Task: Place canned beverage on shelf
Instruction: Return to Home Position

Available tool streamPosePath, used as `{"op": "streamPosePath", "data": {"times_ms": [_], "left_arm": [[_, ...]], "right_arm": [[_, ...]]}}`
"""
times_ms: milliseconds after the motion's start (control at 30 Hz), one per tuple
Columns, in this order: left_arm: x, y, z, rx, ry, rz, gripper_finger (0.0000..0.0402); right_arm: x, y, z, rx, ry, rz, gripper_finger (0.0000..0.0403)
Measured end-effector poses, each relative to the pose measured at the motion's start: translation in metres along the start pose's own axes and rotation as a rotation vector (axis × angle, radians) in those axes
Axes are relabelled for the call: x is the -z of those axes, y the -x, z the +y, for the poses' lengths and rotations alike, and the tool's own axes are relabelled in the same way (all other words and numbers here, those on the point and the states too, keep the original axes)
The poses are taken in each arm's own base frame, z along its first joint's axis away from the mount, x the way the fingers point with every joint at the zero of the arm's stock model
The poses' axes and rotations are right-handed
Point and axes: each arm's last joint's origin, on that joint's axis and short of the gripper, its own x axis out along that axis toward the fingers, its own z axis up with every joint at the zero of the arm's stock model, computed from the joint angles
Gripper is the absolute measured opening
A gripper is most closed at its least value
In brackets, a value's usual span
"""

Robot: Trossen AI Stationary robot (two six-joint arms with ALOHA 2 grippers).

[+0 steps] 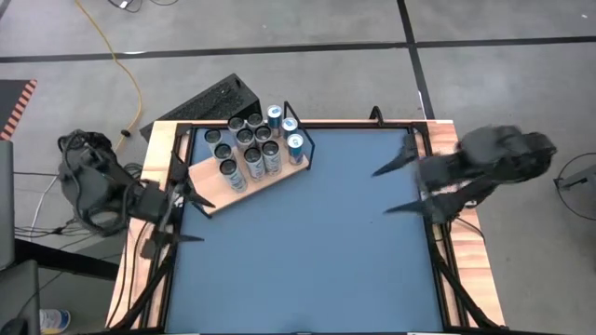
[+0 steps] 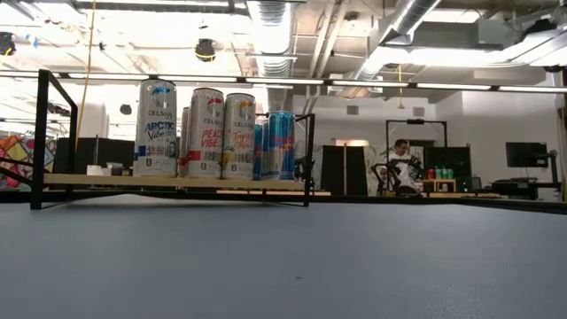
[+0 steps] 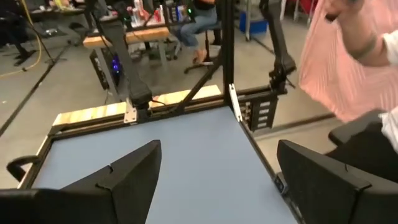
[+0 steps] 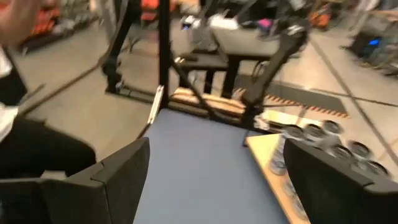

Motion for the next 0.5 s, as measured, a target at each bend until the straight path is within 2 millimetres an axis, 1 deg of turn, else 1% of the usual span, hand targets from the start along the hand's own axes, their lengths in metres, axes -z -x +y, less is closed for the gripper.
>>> {"op": "streamPosePath", "data": {"times_ms": [67, 133, 200, 367, 500], "left_arm": [[0.009, 0.009, 0.006, 0.001, 0.026, -0.033, 0.0307], [0.025, 0.016, 0.011, 0.005, 0.055, -0.065, 0.0307], [0.044, 0.019, 0.014, 0.008, 0.088, -0.115, 0.0307], [0.097, 0.020, 0.018, 0.017, 0.173, -0.240, 0.0306], [0.127, 0.027, 0.022, 0.087, 0.244, -0.366, 0.0306]], "right_arm": [[0.016, 0.021, -0.002, 0.020, -0.026, -0.037, 0.0356], [0.036, 0.033, -0.003, 0.034, -0.059, -0.089, 0.0356], [0.058, 0.039, -0.002, 0.035, -0.086, -0.160, 0.0356], [0.118, 0.043, 0.001, 0.029, -0.145, -0.305, 0.0356], [0.155, 0.055, 0.002, 0.041, -0.206, -0.434, 0.0356]]}}
